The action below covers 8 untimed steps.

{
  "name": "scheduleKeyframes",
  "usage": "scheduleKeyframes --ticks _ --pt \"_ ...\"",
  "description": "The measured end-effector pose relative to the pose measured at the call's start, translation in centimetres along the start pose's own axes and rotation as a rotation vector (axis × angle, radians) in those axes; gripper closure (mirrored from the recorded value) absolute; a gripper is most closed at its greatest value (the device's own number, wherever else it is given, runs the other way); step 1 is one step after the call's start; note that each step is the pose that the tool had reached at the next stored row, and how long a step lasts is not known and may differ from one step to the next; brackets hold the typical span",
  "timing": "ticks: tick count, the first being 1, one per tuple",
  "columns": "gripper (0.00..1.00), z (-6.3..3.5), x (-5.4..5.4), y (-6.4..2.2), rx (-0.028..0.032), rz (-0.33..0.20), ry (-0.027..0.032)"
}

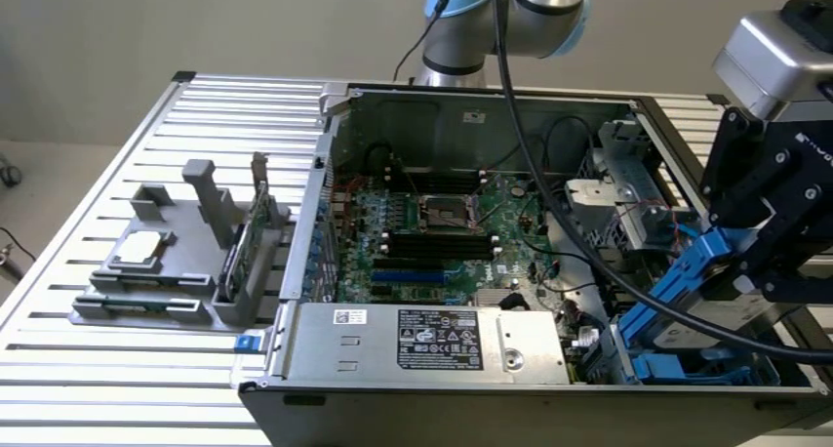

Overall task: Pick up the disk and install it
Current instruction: 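Insert the disk into the insertion slot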

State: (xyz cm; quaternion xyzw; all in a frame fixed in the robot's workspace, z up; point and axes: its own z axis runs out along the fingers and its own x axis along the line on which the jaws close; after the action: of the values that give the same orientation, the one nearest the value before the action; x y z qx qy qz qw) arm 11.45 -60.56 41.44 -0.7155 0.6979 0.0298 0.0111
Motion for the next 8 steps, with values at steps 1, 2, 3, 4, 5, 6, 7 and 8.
scheduleKeyframes --ticks 1,2,3,4,5,6,7,8 --pt "0.67 0.08 0.02 0.00 -0.0005 0.000 -0.0003" --pt "0.67 0.17 0.04 0.00 -0.0009 0.000 -0.0008" --pt "0.67 0.24 0.06 0.00 -0.0014 0.000 -0.0010" --pt "0.67 0.31 0.08 0.00 -0.0018 0.000 -0.0013" --pt "0.67 0.38 0.09 0.00 -0.0022 0.000 -0.0016" --pt "0.67 0.44 0.11 -0.01 -0.0027 0.000 -0.0018" --pt "0.67 0.51 0.13 -0.01 -0.0032 0.000 -0.0020" --pt "0.67 0.57 0.14 -0.01 -0.0036 0.000 -0.0022"
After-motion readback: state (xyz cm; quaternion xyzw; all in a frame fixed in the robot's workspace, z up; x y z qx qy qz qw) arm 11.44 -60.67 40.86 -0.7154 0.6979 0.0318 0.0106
